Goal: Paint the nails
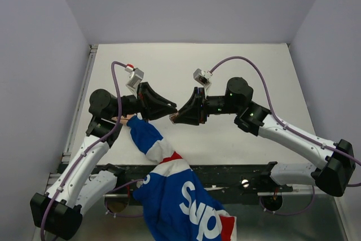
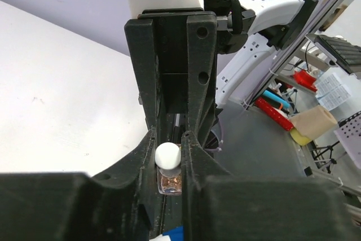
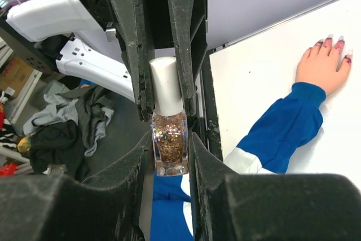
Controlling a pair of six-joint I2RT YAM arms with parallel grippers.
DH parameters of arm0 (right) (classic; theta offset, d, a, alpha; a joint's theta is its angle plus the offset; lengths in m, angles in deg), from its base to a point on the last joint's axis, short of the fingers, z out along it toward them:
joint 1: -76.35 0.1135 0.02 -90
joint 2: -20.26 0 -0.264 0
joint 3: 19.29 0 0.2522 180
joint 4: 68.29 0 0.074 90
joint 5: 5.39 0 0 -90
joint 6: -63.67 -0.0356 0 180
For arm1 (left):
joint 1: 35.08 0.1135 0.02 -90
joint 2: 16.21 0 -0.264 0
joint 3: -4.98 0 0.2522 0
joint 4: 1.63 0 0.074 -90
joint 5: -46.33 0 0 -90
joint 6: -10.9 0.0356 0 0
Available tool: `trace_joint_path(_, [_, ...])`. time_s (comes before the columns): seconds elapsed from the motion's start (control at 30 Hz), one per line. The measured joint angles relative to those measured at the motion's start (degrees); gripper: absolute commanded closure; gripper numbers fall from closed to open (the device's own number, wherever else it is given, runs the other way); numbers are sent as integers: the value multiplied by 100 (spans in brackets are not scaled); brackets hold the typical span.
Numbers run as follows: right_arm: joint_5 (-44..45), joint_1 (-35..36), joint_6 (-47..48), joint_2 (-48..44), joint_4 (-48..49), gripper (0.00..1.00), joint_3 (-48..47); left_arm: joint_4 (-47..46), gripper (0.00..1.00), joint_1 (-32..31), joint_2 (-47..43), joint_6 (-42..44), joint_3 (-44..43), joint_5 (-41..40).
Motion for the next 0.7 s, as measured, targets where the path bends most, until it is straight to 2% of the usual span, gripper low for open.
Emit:
trace_joint_path(0.03, [2,0,4,0,0,99,7,11,100,0,-7,7,0,-7])
trace_joint_path(0.3, [310,2,125,0,-31,99,44,461,100,-2,-85,273,-20,-313])
trace_joint_path(0.7, [1967,138,726,92,-229,99,31,2140,100,-214,-26,846,-400,-2302])
